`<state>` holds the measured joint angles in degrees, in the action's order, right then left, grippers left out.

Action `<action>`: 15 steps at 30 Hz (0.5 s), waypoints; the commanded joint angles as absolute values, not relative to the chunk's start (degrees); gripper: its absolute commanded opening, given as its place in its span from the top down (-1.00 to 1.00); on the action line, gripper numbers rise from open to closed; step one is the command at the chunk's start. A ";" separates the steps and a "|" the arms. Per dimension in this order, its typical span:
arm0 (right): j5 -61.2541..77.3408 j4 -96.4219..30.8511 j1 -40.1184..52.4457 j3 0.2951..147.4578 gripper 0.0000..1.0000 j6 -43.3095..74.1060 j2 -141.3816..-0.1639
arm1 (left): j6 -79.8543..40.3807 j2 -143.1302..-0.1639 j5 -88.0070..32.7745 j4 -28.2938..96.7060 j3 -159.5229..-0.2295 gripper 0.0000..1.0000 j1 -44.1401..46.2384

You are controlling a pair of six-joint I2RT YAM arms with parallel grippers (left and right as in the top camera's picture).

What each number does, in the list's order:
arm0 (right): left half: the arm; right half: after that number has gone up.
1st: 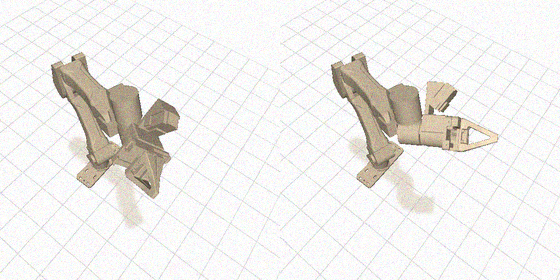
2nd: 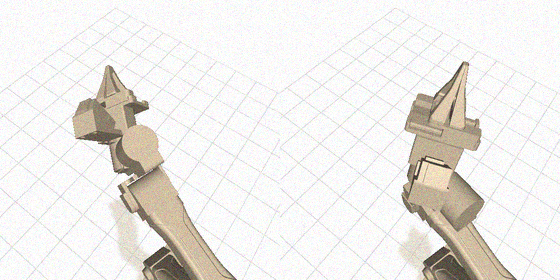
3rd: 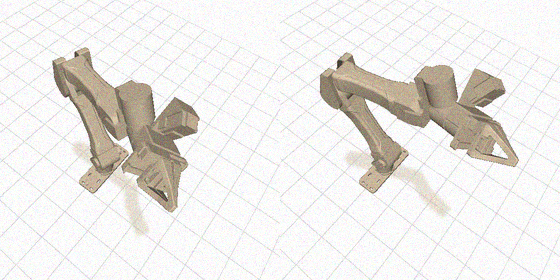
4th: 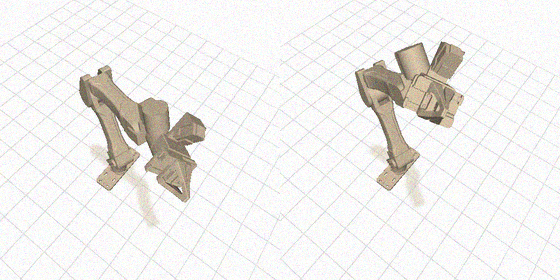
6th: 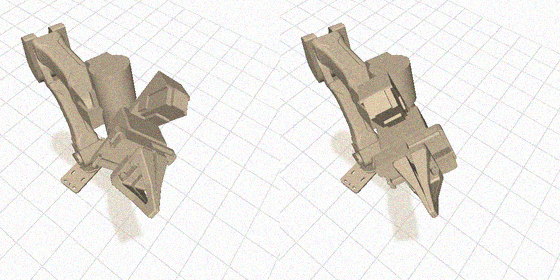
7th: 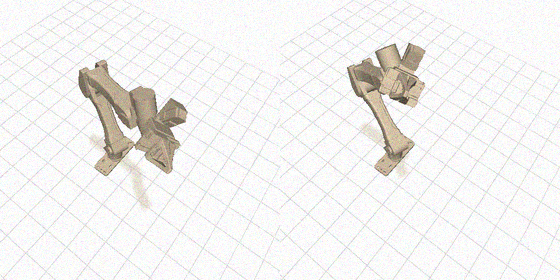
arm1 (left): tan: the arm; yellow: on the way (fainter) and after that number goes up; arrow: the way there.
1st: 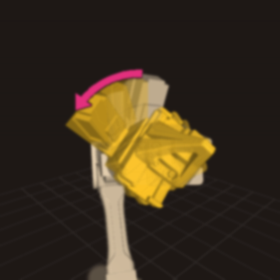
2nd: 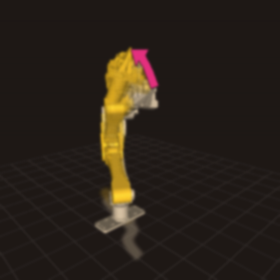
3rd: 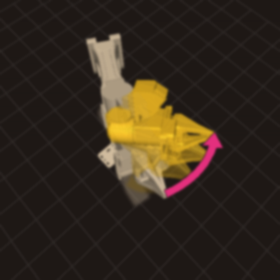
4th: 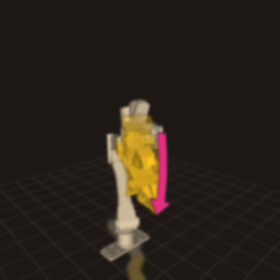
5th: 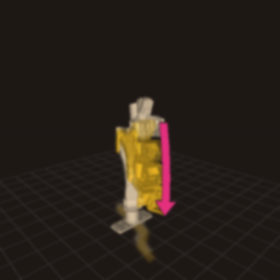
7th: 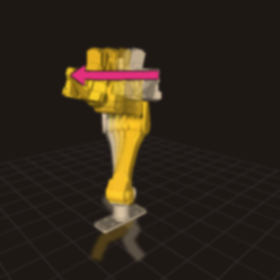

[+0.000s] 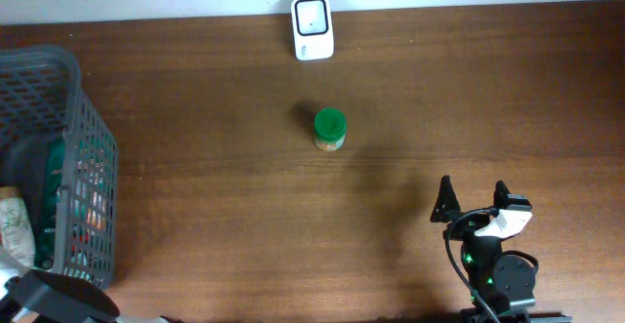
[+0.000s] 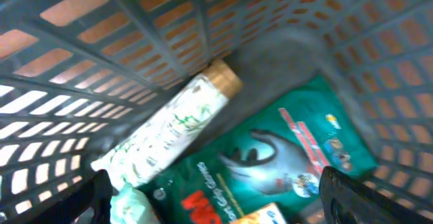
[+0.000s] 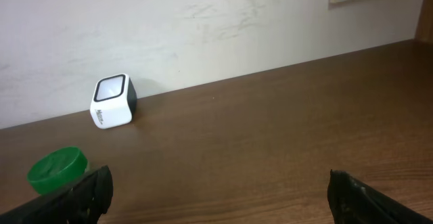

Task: Scan the item barcode
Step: 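Return the left gripper to the basket and grasp the white tube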

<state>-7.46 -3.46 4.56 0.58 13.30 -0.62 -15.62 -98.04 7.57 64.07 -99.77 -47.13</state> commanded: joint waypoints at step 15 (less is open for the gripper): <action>-7.33 -3.92 4.86 0.32 -0.96 12.91 -0.19 | 6.57 -100.60 15.97 46.04 -78.46 -0.86 -47.59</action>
<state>-7.46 -3.46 4.56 0.58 13.30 -0.62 0.89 -99.98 15.11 49.08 -83.44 -47.33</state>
